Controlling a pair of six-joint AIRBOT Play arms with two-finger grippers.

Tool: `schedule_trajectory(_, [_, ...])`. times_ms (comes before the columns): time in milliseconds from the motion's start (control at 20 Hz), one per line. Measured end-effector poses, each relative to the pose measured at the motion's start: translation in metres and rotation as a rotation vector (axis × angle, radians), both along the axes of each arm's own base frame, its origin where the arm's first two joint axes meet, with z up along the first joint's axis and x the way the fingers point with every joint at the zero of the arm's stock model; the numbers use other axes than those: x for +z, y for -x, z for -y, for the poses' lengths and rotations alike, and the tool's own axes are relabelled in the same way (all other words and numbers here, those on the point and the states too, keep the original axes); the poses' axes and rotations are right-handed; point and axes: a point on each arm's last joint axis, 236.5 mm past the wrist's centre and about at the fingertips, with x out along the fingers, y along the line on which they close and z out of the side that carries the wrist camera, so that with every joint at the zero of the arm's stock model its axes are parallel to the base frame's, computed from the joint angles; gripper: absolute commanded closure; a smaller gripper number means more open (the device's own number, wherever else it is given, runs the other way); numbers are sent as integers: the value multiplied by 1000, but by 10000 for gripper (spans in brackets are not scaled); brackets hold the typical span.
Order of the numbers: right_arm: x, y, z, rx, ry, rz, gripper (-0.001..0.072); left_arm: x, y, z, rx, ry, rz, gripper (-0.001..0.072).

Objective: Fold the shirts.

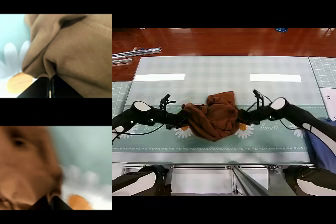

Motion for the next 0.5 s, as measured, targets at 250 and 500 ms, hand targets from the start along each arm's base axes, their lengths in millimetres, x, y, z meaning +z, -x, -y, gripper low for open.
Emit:
schedule_trajectory(250, [126, -85, 14, 48, 20, 366, 685, 111, -76, -30, 120, 45, 315, 689])
schedule_trajectory(500, [348, -132, 60, -7, 83, 890, 685, 336, -117, -55, 169, 30, 875, 690])
